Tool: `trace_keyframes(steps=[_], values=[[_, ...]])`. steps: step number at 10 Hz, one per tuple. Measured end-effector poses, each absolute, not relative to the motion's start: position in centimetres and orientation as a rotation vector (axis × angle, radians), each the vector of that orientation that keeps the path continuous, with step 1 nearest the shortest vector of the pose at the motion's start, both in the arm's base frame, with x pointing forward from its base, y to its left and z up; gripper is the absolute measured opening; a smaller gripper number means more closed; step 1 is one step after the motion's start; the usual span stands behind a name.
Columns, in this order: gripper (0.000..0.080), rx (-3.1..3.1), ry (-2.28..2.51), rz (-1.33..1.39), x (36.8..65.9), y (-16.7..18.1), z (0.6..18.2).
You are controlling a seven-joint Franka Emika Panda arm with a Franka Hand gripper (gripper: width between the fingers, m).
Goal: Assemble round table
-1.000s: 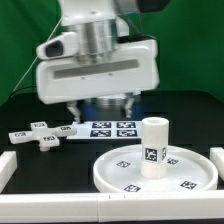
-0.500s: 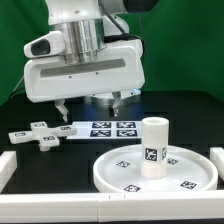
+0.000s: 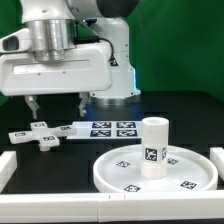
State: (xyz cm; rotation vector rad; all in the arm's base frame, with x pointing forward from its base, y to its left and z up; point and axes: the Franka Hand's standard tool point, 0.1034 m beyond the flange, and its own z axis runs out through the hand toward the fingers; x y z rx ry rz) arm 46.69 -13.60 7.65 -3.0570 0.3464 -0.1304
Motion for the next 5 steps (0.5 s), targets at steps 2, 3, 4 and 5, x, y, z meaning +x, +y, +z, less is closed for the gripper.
trace_keyframes(steps=[2,3,4,5], values=[[0.0649,-3.058,0.327,-0.129,46.83,-13.04,7.62],[0.0649,-3.058,0.328,-0.128,46.81,-13.08,7.59],[0.0649,-3.057,0.341,-0.126,46.7,-13.25,7.54],[0.0649,-3.054,0.406,-0.118,46.21,-14.02,7.31]])
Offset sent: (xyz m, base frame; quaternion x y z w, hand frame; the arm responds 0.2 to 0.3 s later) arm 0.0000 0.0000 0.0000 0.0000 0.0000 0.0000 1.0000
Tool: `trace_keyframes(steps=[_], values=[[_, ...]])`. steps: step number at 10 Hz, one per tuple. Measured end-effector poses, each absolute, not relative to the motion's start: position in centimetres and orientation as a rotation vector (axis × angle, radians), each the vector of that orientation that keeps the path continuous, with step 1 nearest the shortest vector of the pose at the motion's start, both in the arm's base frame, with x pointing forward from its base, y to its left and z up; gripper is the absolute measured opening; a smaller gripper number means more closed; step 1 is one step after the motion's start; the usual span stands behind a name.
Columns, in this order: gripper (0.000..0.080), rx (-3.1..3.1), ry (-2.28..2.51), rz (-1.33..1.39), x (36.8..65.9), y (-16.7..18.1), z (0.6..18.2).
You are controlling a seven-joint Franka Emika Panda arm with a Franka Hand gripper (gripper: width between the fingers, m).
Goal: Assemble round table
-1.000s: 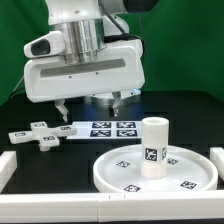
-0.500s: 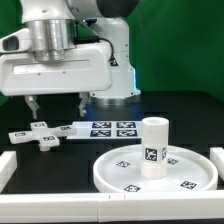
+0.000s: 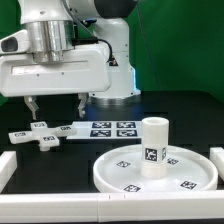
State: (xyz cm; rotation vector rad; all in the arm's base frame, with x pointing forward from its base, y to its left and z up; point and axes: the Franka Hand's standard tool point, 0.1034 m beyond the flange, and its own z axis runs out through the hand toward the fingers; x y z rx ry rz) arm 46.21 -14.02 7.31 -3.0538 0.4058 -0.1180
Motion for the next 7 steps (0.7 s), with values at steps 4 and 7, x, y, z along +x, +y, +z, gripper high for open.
trace_keyframes(steps=[4,7], values=[[0.0649,-3.039,0.529,-0.071,44.5,-16.1,6.8],[0.0649,-3.043,0.523,-0.073,44.5,-16.1,6.7]])
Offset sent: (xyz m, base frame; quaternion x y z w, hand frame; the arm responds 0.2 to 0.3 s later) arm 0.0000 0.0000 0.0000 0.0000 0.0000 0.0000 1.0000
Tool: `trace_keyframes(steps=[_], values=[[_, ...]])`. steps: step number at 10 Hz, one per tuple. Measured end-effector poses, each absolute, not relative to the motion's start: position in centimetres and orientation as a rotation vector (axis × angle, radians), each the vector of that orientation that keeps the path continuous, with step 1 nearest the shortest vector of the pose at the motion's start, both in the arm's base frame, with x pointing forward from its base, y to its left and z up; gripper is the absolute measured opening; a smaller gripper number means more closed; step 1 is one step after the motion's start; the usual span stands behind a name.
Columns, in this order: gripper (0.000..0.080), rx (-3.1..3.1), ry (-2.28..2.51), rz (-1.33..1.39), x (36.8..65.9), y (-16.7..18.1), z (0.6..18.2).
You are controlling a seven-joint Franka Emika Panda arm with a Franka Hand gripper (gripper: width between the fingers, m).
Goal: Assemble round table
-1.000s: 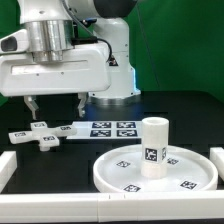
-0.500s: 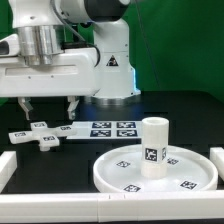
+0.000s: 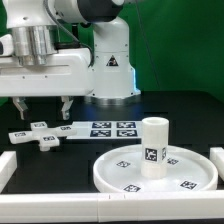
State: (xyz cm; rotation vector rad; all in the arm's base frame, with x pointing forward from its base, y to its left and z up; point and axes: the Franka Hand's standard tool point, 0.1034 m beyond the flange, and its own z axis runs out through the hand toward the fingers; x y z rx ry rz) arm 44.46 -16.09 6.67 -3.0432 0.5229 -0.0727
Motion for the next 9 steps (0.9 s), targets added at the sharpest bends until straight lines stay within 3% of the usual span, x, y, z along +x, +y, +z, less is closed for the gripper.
trace_keyframes(steps=[3,9], values=[[0.0649,-3.064,0.506,-0.059,43.5,-16.7,5.4],[0.0649,-3.05,0.53,-0.014,43.0,-16.6,4.7]])
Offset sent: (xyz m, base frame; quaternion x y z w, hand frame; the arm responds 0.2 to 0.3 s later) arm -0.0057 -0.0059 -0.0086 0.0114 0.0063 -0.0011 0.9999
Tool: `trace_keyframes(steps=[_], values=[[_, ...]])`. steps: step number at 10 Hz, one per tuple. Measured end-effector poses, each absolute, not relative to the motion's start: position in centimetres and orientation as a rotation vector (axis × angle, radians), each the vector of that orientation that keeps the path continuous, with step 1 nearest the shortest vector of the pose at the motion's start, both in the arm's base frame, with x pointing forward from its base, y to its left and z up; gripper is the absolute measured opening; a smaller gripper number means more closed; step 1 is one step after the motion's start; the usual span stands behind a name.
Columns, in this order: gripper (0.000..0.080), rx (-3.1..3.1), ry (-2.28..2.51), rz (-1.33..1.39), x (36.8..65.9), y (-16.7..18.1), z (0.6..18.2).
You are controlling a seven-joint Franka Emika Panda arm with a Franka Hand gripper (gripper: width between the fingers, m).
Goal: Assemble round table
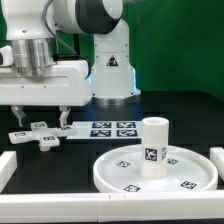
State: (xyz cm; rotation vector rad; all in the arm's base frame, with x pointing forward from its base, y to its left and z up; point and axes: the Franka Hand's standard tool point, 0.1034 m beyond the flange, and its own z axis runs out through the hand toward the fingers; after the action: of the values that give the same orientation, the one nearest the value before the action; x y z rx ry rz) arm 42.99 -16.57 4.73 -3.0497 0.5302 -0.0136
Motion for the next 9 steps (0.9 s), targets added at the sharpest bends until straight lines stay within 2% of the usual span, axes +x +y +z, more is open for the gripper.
trace_keyframes(steps=[9], values=[[0.0649,-3.033,0.551,0.036,42.69,-16.82,4.23]])
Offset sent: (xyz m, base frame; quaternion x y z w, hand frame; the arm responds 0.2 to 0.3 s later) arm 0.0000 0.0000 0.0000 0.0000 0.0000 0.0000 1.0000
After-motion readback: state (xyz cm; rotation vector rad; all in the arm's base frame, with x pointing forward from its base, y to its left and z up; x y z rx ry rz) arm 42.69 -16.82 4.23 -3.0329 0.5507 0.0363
